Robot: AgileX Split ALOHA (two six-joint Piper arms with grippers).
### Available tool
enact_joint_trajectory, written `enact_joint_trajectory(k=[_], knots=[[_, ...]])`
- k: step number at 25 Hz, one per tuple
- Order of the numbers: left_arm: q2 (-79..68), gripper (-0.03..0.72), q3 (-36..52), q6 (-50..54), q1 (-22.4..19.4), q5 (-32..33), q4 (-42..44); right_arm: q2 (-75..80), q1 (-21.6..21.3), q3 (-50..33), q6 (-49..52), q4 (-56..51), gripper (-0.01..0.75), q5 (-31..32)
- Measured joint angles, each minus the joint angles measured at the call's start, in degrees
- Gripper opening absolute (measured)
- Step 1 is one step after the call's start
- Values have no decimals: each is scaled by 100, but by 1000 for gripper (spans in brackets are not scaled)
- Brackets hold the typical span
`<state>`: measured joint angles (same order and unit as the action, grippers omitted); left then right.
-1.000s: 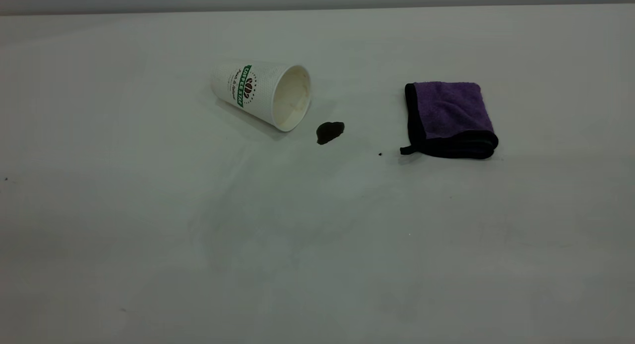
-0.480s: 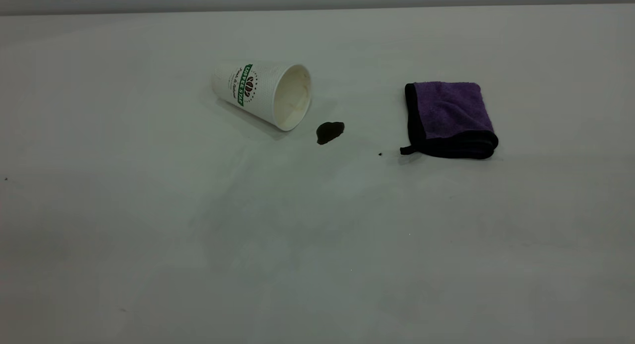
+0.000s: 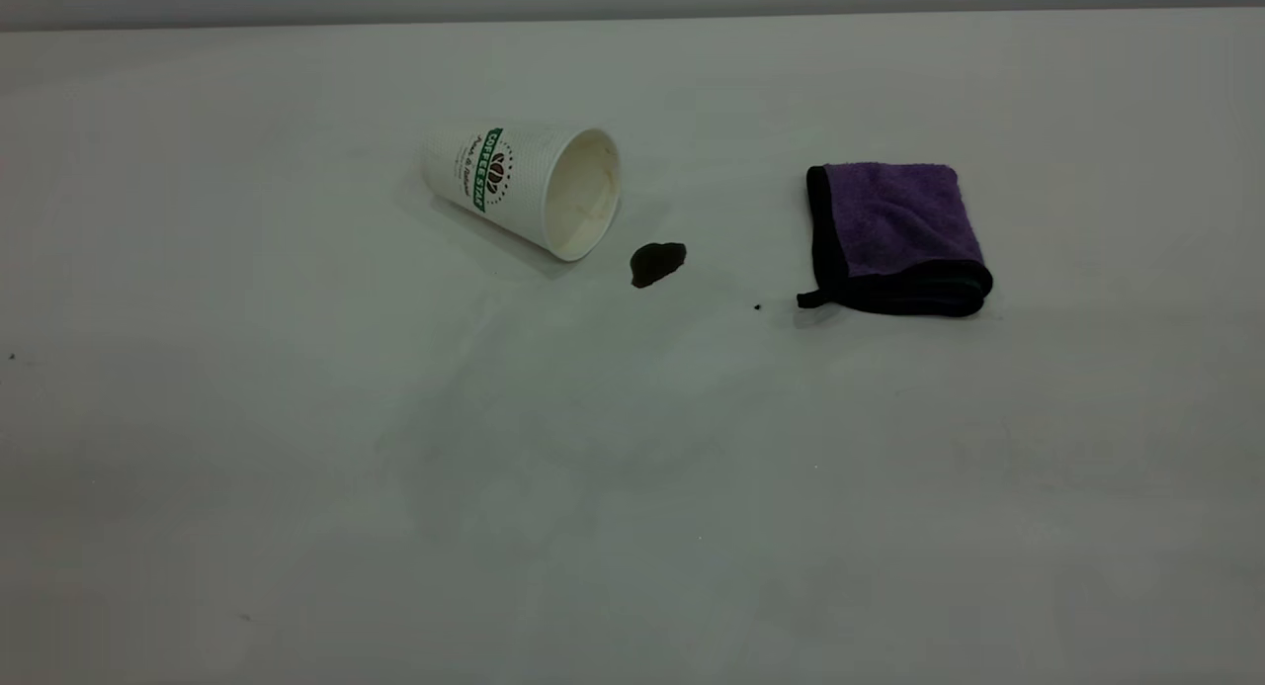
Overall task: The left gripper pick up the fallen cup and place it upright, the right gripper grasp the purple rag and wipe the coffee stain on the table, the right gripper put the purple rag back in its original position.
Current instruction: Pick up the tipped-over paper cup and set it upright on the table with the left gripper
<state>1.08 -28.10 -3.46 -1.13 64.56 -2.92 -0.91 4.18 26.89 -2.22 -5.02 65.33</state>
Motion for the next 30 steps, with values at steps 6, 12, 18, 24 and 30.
enact_joint_trajectory(k=[6,12,18,24,30], knots=[[0,534,0,0,0,0,0,0,0,0,0,0,426,0],[-121,545,-292,-96,0,-107,7,0,0,0,0,0,426,0],[-1717,592,-978,-175,0,-175,-92,0,0,0,0,0,426,0],[-3952,596,-1629,-375,0,-912,-495,0,0,0,0,0,426,0],[-5802,591,-1927,-1832,34,-1715,-2352,0,0,0,0,-5,426,0]])
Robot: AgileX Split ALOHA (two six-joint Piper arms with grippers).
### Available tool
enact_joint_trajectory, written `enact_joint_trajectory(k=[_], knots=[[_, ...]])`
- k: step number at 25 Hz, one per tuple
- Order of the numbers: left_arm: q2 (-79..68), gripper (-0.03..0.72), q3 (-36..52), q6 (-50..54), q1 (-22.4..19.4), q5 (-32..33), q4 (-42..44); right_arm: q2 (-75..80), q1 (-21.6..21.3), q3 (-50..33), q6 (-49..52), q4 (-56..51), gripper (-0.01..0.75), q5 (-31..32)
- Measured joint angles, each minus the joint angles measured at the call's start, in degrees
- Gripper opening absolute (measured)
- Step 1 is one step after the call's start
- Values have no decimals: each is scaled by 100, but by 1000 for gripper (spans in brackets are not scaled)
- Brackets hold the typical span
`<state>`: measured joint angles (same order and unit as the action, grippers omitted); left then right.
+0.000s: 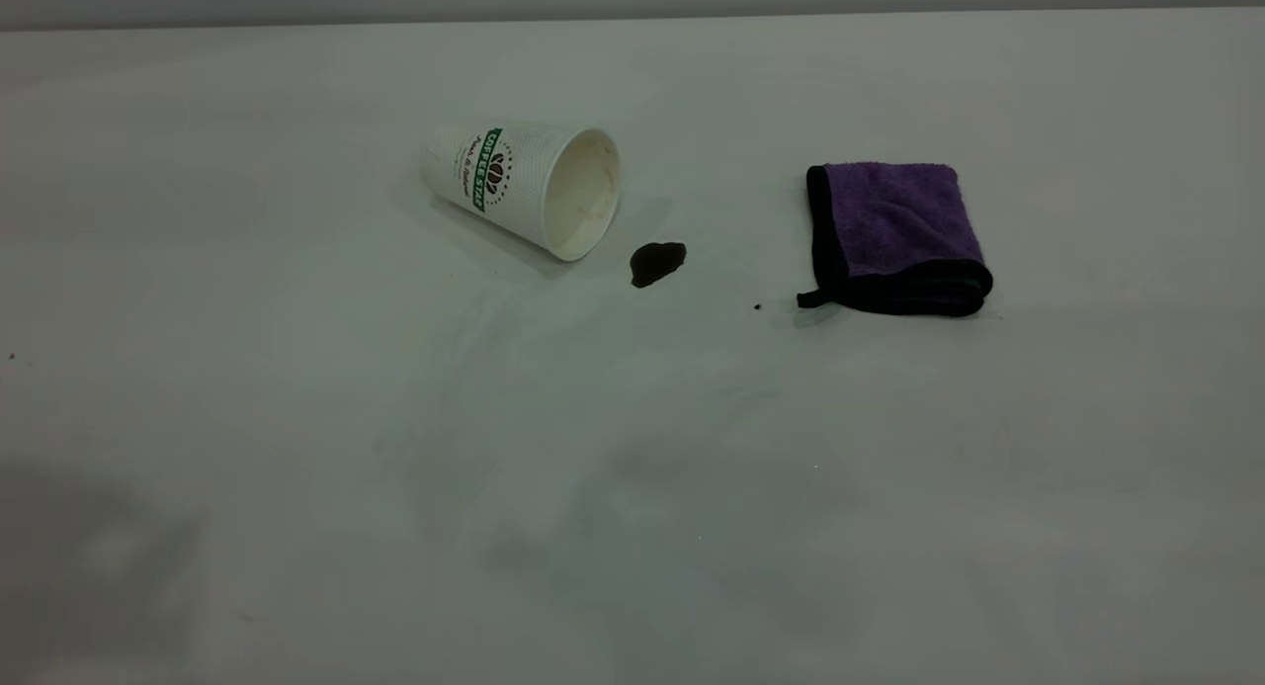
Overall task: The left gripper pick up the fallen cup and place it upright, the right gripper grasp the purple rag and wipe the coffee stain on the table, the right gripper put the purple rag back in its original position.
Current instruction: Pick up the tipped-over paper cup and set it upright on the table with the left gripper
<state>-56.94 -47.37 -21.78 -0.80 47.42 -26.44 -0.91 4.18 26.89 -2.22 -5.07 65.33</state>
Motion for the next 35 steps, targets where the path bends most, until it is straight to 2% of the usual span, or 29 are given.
enact_joint_trajectory(k=[3,5,9,12,17,23,30,35], knots=[[-684,592,0,-535,319,-434,-479,0,0,0,0,0,426,0],[-1035,590,0,-633,727,-782,-506,0,0,0,0,0,426,0],[-1816,590,-80,-579,1540,-1359,-487,0,0,0,0,0,426,0],[-2531,590,-367,-120,2103,-1531,-73,0,0,0,0,0,426,0],[-3830,590,-1282,1599,2853,-1428,1523,0,0,0,0,0,426,0],[-5419,590,-2943,3263,3507,-784,3400,0,0,0,0,0,426,0],[-6909,590,-4358,4873,4089,-977,5405,0,0,0,0,0,426,0],[-7470,590,-4742,5974,4308,-853,6458,0,0,0,0,0,426,0]])
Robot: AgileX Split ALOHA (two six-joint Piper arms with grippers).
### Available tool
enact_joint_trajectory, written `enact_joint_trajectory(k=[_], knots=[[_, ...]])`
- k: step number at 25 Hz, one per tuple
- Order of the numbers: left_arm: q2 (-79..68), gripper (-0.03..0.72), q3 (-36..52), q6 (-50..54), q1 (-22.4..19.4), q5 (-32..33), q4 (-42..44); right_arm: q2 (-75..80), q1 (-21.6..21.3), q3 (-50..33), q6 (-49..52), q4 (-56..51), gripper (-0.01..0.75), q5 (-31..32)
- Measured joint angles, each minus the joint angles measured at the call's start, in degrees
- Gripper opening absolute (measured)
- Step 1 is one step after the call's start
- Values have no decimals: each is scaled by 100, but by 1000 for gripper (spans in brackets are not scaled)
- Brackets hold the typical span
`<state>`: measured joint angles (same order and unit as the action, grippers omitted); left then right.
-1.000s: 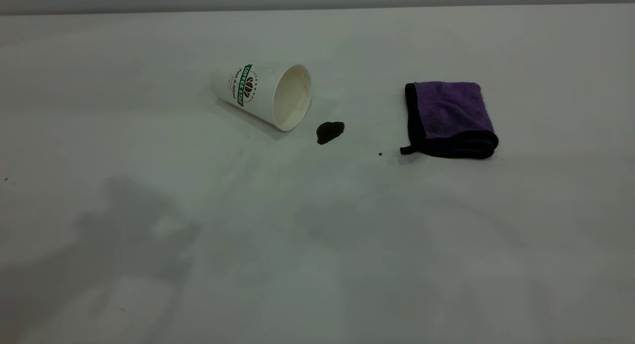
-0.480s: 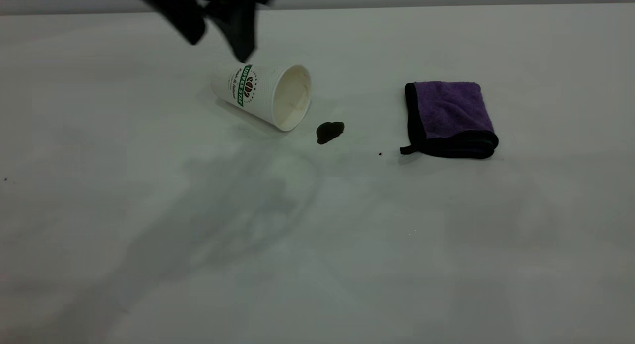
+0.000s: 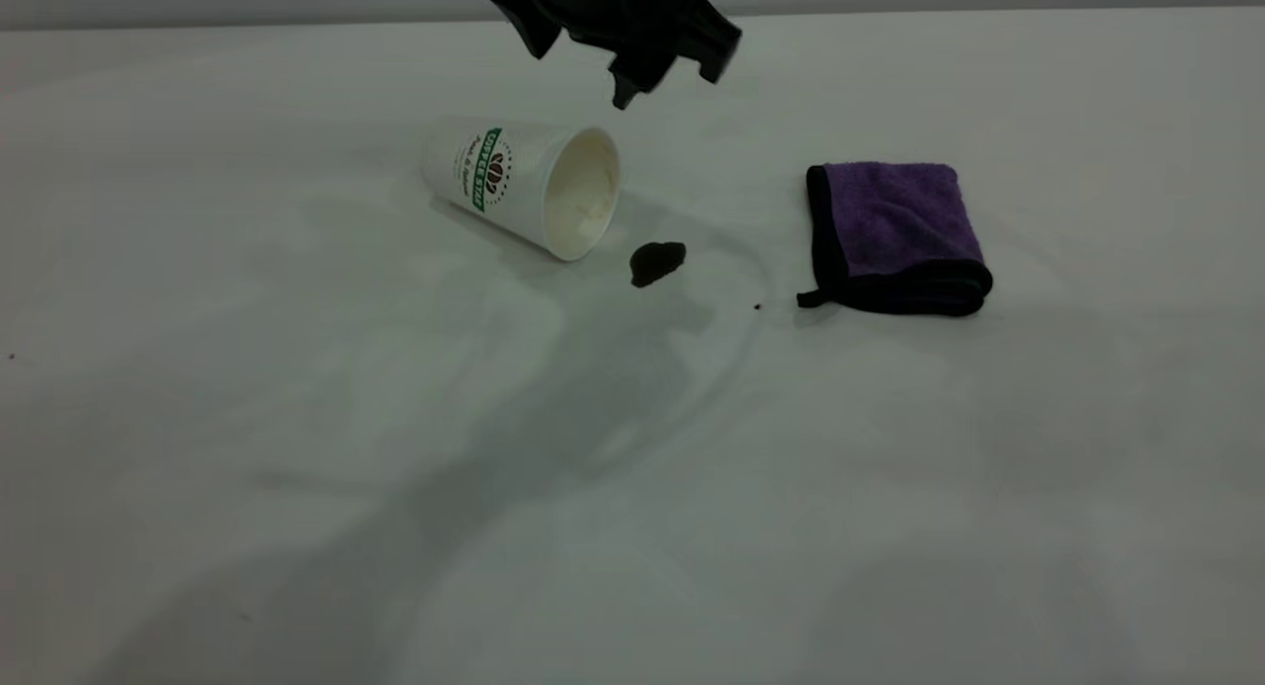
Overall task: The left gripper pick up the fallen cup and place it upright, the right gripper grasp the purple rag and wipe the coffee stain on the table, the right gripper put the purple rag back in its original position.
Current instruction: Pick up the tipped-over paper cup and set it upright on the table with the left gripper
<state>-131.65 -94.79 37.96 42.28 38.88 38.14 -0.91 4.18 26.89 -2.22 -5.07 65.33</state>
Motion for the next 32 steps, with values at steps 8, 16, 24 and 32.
enact_joint_trajectory(k=[8,16,24,32], knots=[[-481,590,-7,1076,14,17,1062,0,0,0,0,0,426,0],[-776,590,-14,1514,14,-65,1489,0,0,0,0,0,426,0],[-1049,590,-21,1581,14,-44,1704,0,0,0,0,0,426,0],[-1146,541,-50,2202,14,1,2232,0,0,0,0,0,426,0]])
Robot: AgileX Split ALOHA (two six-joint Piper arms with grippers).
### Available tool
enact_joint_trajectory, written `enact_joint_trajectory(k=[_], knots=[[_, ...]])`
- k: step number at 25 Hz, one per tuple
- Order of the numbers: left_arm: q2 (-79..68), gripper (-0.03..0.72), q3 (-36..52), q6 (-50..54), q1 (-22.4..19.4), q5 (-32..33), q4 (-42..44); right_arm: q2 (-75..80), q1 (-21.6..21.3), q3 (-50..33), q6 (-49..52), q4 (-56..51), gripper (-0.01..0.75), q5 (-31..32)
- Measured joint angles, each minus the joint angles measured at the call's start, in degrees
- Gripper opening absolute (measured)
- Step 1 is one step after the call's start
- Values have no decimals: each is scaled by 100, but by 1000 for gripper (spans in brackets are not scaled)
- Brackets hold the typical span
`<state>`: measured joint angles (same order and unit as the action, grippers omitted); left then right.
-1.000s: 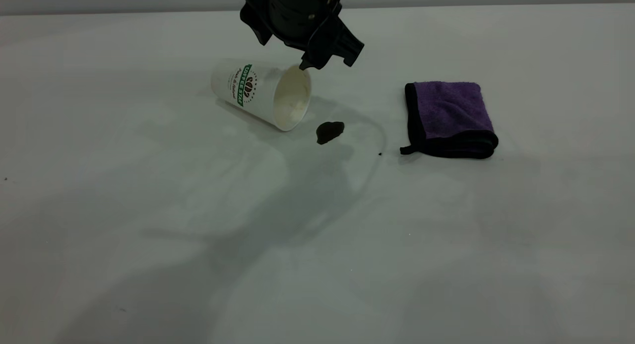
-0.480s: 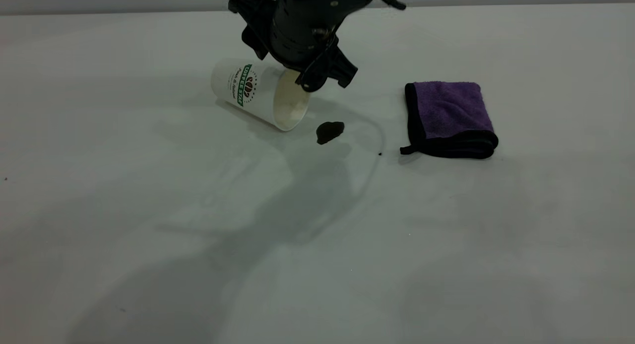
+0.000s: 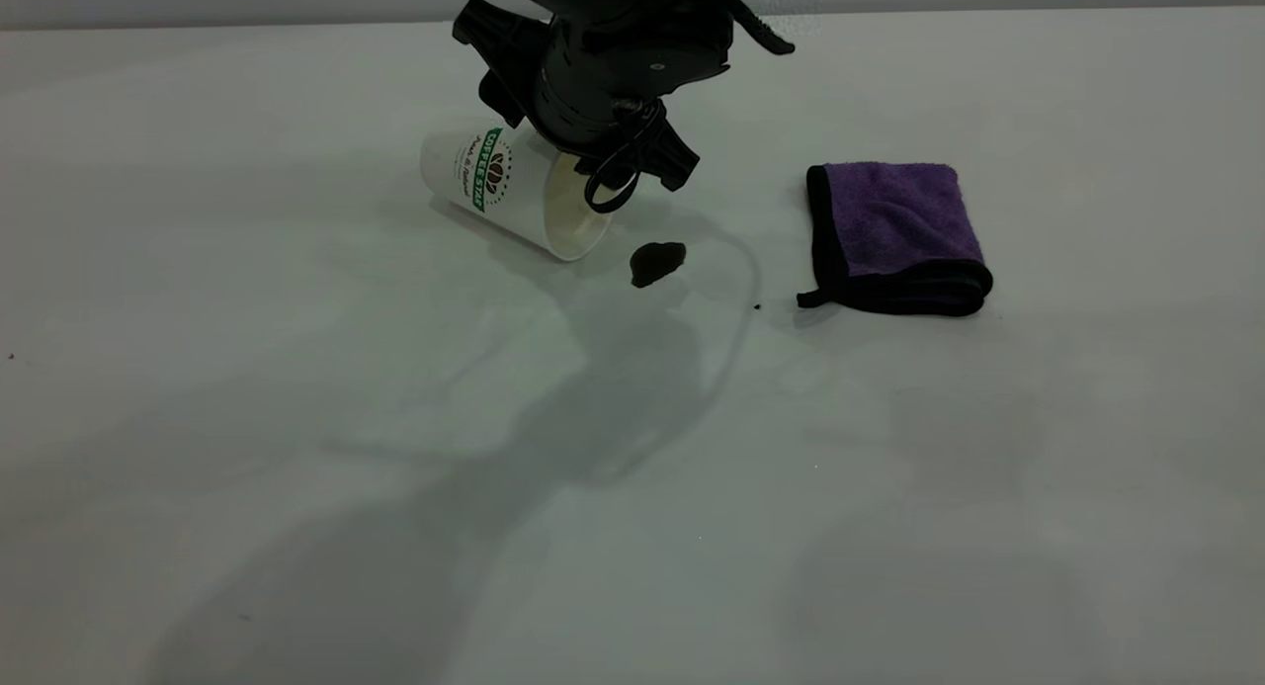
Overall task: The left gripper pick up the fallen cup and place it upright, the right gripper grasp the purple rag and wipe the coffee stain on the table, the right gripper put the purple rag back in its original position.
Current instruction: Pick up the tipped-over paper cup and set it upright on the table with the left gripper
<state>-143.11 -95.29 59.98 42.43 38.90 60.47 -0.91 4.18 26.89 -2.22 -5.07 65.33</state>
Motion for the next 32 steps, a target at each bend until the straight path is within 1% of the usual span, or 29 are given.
enact_joint_trajectory(k=[6,8,11,17,18,20,21,22,24,25,28,30,32], knots=[[0,408,0,56,0,42,12,0,0,0,0,0,426,0],[0,377,0,57,-5,42,12,0,0,0,0,0,426,0],[0,360,0,63,-22,48,12,0,0,0,0,0,426,0],[0,354,0,63,-45,60,12,0,0,0,0,0,426,0],[0,343,0,63,-45,75,12,0,0,0,-5,0,426,0],[0,286,0,63,-45,131,12,0,0,0,-5,0,426,0],[0,245,0,57,-45,195,12,0,0,0,-5,0,426,0],[0,185,0,26,-45,263,12,0,0,0,-5,0,426,0],[0,61,0,-140,-45,479,6,0,0,0,-5,0,426,0],[0,37,0,-280,-45,603,-9,0,0,0,-5,0,426,0],[96,22,0,-802,-99,832,-317,0,0,0,0,0,426,0],[285,22,-4,-1338,-212,861,-782,0,0,0,0,0,426,0],[586,22,-71,-2033,-420,949,-1331,0,0,0,0,0,426,0]])
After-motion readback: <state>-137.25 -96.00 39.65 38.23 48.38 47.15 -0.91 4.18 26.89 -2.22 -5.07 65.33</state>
